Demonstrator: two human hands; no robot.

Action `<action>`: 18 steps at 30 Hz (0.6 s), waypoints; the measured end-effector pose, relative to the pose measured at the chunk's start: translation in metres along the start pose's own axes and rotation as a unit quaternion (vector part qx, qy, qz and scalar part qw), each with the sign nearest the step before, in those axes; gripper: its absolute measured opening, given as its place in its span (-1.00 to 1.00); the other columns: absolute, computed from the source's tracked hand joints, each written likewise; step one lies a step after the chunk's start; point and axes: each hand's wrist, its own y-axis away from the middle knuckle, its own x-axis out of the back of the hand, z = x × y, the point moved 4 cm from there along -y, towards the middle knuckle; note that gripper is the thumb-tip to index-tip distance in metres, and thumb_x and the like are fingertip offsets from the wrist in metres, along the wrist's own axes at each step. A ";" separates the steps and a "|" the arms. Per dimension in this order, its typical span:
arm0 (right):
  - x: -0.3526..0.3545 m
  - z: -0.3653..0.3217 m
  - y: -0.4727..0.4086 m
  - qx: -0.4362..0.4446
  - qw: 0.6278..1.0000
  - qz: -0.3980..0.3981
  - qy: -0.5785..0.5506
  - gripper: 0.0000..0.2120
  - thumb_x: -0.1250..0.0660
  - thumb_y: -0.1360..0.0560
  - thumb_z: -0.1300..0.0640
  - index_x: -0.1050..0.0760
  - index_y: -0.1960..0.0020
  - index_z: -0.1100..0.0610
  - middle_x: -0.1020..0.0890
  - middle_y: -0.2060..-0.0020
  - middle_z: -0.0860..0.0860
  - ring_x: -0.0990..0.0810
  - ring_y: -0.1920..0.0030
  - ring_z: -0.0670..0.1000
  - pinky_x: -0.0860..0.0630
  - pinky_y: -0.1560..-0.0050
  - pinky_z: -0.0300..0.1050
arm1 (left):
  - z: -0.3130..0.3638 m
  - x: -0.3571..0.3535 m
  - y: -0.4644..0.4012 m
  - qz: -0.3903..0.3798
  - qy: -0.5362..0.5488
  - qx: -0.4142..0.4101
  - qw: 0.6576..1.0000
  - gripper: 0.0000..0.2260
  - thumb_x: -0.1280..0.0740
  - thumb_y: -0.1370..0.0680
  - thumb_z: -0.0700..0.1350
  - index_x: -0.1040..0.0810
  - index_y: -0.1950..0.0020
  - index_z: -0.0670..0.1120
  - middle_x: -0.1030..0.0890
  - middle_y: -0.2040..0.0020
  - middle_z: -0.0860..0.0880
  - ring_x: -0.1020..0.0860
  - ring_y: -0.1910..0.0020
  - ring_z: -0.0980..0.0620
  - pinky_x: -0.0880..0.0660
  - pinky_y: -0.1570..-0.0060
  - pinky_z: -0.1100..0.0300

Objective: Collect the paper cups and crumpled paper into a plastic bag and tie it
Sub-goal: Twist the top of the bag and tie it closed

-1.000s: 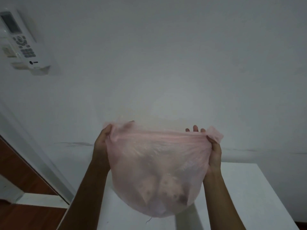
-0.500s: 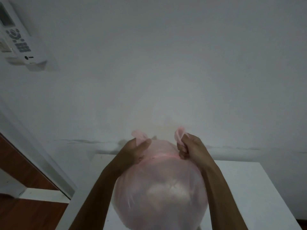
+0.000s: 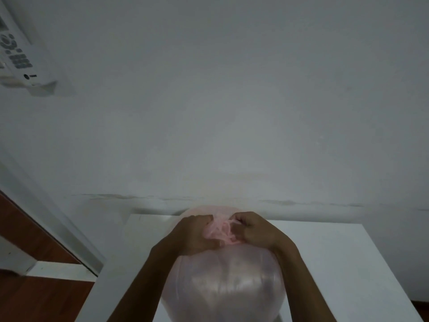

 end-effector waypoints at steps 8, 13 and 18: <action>-0.011 0.012 0.002 0.058 0.988 0.074 0.121 -0.79 -0.20 -0.49 -0.03 -0.52 0.15 0.07 -0.64 0.28 -0.05 -0.58 0.22 0.05 -0.48 0.12 -0.04 | -0.011 -0.016 -0.004 0.020 -0.028 0.026 0.999 -0.41 -0.41 -0.44 0.25 -0.47 -0.38 -0.02 -0.56 -0.27 -0.03 -0.52 -0.25 -0.01 -0.39 -0.21 0.20; -0.020 0.015 0.002 0.098 0.971 0.135 0.168 -0.75 -0.12 -0.49 0.00 -0.54 0.02 0.03 -0.61 0.33 -0.05 -0.57 0.28 0.06 -0.44 0.23 -0.06 | -0.015 -0.027 -0.002 0.056 -0.005 0.010 0.998 -0.45 -0.44 -0.43 0.22 -0.54 -0.33 -0.01 -0.62 -0.23 0.02 -0.58 -0.15 0.06 -0.37 -0.10 0.34; -0.027 0.025 0.002 0.112 0.959 0.164 0.202 -0.70 -0.10 -0.47 0.02 -0.51 -0.07 0.08 -0.67 0.24 0.05 -0.60 0.22 0.14 -0.47 0.23 -0.01 | -0.015 -0.034 0.001 0.081 -0.014 -0.006 0.997 -0.55 -0.43 -0.45 0.19 -0.58 -0.26 0.01 -0.66 -0.12 0.00 -0.61 -0.08 0.05 -0.39 -0.04 0.33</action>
